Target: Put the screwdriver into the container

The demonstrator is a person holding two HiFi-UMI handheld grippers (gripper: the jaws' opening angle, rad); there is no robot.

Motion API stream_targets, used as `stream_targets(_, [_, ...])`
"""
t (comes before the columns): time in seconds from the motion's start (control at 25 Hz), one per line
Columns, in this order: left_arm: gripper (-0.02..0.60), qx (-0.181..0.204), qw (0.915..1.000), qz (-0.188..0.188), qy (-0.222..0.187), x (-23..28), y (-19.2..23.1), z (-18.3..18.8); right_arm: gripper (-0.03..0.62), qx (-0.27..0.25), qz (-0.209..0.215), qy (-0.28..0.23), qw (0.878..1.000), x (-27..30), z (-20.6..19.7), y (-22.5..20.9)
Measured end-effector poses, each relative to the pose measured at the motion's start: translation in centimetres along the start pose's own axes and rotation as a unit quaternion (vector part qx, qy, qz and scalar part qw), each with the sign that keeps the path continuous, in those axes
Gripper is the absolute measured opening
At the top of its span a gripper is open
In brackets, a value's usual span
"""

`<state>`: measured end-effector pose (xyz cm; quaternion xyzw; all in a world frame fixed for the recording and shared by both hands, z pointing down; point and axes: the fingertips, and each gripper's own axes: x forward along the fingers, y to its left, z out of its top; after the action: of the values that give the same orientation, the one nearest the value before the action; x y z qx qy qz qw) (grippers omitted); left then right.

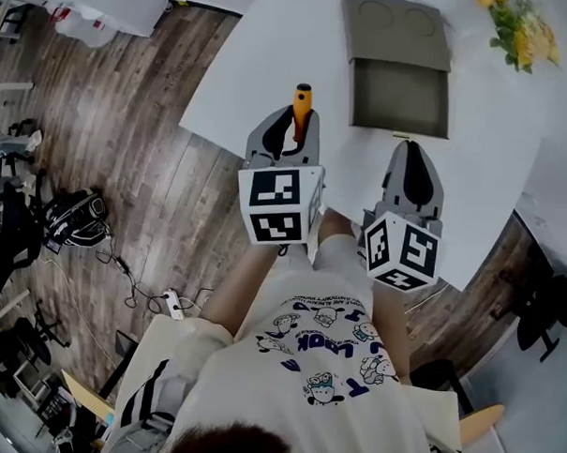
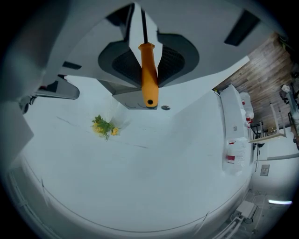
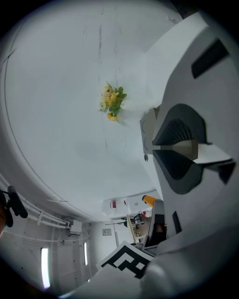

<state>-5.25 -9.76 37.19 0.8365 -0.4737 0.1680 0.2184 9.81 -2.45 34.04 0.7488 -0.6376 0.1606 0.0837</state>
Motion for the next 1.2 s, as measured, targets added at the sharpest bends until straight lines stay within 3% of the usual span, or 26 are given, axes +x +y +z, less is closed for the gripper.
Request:
stream_targets(0.76, [0.115,0.029,0.9991,-0.032,-0.002,4.5,-6.6,4.0,0.044,0.019,-0.029,-0.001,0.999,1.7,1.7,-6.9])
stream_targets(1.2, [0.115,0.049,0.9974,-0.047,0.027,9.2,-10.1,3.8,0.044,0.034,-0.047,0.018,0.998,4.1,1.2,-11.3])
